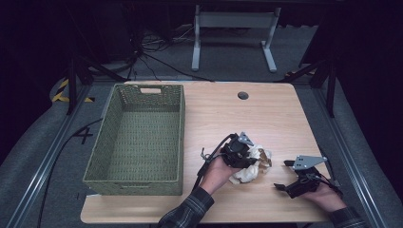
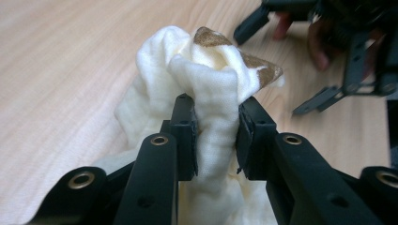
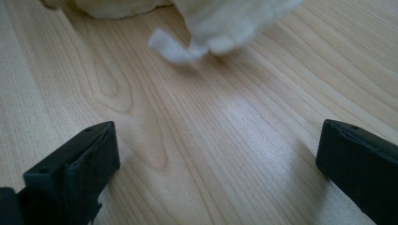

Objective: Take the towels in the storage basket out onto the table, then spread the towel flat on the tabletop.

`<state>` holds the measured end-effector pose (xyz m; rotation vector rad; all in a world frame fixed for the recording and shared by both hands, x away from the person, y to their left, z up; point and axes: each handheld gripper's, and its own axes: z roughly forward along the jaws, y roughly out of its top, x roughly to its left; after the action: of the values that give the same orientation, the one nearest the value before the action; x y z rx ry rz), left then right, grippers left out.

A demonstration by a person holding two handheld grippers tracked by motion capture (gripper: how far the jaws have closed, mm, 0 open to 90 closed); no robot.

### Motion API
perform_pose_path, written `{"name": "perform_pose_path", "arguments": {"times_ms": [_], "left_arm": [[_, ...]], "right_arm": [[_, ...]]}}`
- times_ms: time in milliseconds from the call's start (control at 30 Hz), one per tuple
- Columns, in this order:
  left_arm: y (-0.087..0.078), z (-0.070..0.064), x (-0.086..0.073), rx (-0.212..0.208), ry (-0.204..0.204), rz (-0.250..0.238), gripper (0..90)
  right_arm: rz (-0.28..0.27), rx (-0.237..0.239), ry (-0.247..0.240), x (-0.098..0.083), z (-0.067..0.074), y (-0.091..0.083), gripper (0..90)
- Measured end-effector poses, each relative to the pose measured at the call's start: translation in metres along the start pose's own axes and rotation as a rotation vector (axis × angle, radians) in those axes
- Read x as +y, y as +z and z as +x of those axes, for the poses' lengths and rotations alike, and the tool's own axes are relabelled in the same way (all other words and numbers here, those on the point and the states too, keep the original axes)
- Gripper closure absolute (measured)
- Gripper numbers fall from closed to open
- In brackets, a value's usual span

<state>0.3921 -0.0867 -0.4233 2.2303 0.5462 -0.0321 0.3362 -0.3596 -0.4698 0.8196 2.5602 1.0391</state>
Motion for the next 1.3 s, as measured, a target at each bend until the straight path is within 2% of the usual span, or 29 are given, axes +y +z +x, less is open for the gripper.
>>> {"name": "perform_pose_path", "arguments": {"times_ms": [133, 267, 400, 467, 500, 600, 633, 700, 733, 833, 1067, 1233, 1300], "left_arm": [[0.011, 0.001, -0.004, -0.004, 0.002, 0.017, 71.0], [0.018, 0.002, -0.006, 0.01, 0.012, 0.037, 70.7], [0.032, 0.001, -0.011, 0.017, 0.026, 0.066, 68.9], [0.034, -0.001, -0.011, 0.017, 0.035, 0.07, 65.6], [0.033, -0.001, -0.011, 0.01, 0.026, 0.067, 62.3], [0.027, 0.0, -0.01, -0.017, 0.017, 0.058, 52.9], [0.023, -0.001, -0.01, -0.019, 0.02, 0.057, 50.1], [0.013, -0.003, -0.011, -0.009, 0.024, 0.04, 47.4], [0.009, -0.003, -0.011, -0.011, 0.022, 0.037, 46.7], [-0.004, -0.005, -0.014, 0.004, 0.012, 0.02, 45.3], [-0.027, -0.012, -0.028, 0.049, -0.005, 0.007, 44.8], [-0.035, -0.015, -0.041, 0.068, -0.032, -0.016, 44.9], [-0.039, -0.018, -0.048, 0.087, -0.041, -0.018, 44.9]], "right_arm": [[0.0, 0.0, -0.001, 0.0, 0.0, 0.0, 0.0], [0.0, 0.0, -0.001, 0.0, 0.0, 0.0, 0.0], [0.0, 0.0, 0.0, 0.0, 0.0, 0.0, 0.3], [-0.001, -0.003, 0.002, 0.0, 0.0, 0.0, 0.5], [0.0, -0.004, 0.003, 0.0, 0.0, 0.0, 0.6], [0.002, -0.008, 0.007, 0.0, 0.0, -0.001, 3.1], [0.003, -0.005, 0.02, 0.001, -0.002, -0.003, 8.2], [-0.003, 0.003, 0.047, 0.004, -0.004, -0.008, 12.2], [-0.017, 0.007, 0.05, 0.005, -0.004, -0.011, 15.7], [-0.046, 0.004, 0.056, 0.007, -0.004, -0.016, 17.3], [-0.037, 0.006, 0.039, 0.009, -0.004, -0.018, 22.1], [-0.049, 0.017, 0.039, 0.011, -0.003, -0.021, 26.1], [-0.056, 0.03, 0.044, 0.012, -0.004, -0.022, 26.9]]}}
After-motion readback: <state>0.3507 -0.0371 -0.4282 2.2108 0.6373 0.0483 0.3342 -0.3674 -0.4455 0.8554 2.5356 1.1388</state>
